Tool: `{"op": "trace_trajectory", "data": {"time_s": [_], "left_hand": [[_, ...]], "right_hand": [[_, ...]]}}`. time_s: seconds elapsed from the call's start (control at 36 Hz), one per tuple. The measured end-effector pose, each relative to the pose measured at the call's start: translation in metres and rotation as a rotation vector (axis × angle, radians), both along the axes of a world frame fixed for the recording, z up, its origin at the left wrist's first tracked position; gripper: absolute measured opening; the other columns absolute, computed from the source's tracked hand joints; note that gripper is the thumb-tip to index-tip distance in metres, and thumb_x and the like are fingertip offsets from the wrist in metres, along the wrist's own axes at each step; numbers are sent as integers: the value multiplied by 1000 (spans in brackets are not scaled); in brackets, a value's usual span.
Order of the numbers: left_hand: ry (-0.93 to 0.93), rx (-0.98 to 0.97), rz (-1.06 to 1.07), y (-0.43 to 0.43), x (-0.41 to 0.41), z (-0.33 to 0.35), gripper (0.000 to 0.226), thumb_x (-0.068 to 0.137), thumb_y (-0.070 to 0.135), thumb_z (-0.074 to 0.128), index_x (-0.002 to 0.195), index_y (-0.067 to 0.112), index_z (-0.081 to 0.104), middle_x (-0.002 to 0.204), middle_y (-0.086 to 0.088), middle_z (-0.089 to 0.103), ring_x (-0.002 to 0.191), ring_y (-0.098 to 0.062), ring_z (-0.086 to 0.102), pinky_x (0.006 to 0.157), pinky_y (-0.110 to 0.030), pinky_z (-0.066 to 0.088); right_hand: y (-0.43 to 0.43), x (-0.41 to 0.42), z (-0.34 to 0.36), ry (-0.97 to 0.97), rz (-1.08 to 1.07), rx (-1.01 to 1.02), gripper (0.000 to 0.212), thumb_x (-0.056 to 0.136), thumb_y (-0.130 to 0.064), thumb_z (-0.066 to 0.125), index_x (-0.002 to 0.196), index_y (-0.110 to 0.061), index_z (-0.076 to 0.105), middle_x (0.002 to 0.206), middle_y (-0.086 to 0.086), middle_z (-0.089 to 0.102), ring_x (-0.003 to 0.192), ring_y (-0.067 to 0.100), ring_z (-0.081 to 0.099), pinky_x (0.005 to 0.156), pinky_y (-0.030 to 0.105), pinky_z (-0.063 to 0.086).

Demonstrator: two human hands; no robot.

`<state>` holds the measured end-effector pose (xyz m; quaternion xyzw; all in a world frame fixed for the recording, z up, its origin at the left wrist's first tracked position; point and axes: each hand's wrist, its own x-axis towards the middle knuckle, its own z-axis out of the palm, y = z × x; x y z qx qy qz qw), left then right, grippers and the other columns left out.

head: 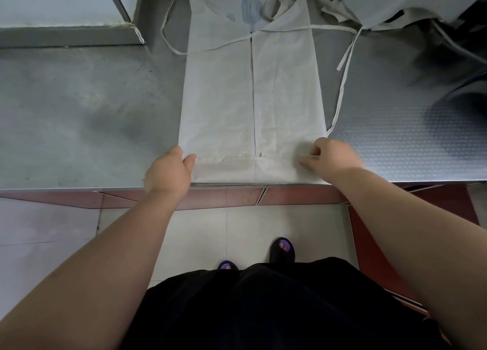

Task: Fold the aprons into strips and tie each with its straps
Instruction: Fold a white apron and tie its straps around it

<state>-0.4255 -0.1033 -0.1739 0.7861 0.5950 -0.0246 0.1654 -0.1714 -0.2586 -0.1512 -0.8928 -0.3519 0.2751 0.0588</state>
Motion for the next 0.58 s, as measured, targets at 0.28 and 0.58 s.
{"op": "trace_trajectory", "data": {"time_s": [0.28,0.58], "left_hand": [[-249,164,-457,-12,-11,-4,28,77,4,47,95,4,68,95,-14,65,76,-36,64,74,-41,49],[-12,-14,-442,-10,-2,18,60,68,36,80,122,25,56,124,4,51,111,-21,53,95,-35,35]], "right_hand": [[-21,-14,-7,-243,492,86,37,92,-40,45,122,-25,60,123,2,54,113,27,50,96,34,26],[-19,12,6,-13,585,28,28,92,-34,54,116,-21,62,120,6,53,111,29,53,90,31,38]]}}
